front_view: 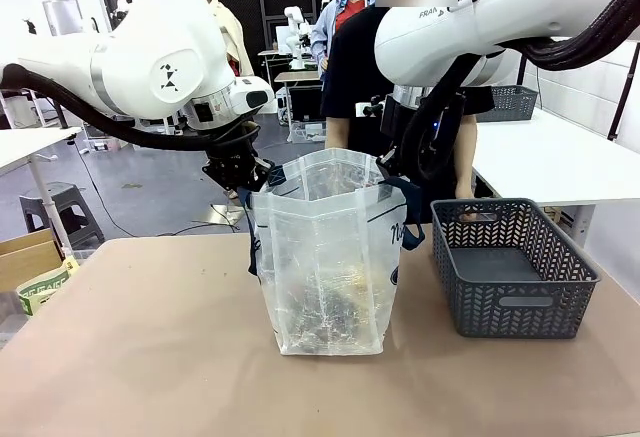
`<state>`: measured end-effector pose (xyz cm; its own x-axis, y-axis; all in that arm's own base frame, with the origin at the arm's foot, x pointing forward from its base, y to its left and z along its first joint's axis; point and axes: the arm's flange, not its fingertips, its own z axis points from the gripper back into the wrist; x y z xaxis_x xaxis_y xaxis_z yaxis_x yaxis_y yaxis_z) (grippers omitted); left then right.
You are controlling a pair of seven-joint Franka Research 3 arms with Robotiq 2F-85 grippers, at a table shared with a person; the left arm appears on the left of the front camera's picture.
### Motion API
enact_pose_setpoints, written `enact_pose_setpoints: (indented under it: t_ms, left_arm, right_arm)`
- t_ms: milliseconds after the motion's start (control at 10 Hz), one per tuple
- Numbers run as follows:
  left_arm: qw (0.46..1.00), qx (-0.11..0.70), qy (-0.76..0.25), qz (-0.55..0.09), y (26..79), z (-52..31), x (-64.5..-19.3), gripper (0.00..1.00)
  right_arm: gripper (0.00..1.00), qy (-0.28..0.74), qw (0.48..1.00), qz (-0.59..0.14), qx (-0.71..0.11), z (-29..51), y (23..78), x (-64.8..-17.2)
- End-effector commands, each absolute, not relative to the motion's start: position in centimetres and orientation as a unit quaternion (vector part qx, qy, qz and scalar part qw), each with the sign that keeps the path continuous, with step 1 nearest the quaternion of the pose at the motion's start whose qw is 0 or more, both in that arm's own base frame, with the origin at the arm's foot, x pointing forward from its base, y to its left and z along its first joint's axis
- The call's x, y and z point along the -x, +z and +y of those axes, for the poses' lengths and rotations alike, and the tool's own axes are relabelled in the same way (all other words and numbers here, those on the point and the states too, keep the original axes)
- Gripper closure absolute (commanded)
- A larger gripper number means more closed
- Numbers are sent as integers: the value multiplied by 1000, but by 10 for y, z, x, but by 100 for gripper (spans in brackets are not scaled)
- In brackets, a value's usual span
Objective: Transfer purchased items from the store into the shopping bag.
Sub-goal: Move the Reusable shopping bag to the right side of the table.
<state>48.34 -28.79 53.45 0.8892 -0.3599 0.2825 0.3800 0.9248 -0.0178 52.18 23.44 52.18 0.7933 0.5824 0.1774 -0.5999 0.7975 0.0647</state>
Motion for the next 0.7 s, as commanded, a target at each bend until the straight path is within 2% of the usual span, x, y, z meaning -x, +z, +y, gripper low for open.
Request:
enact_pose_setpoints:
  t_ms: [0,600]
  left_arm:
    - [971,36,-190,-138,534,-288,-483,100]
    - [971,36,-190,-138,534,-288,-483,100]
  right_arm:
    - [100,313,945,-75,-59,234,522,-522]
    - [100,313,945,-75,-59,234,522,-522]
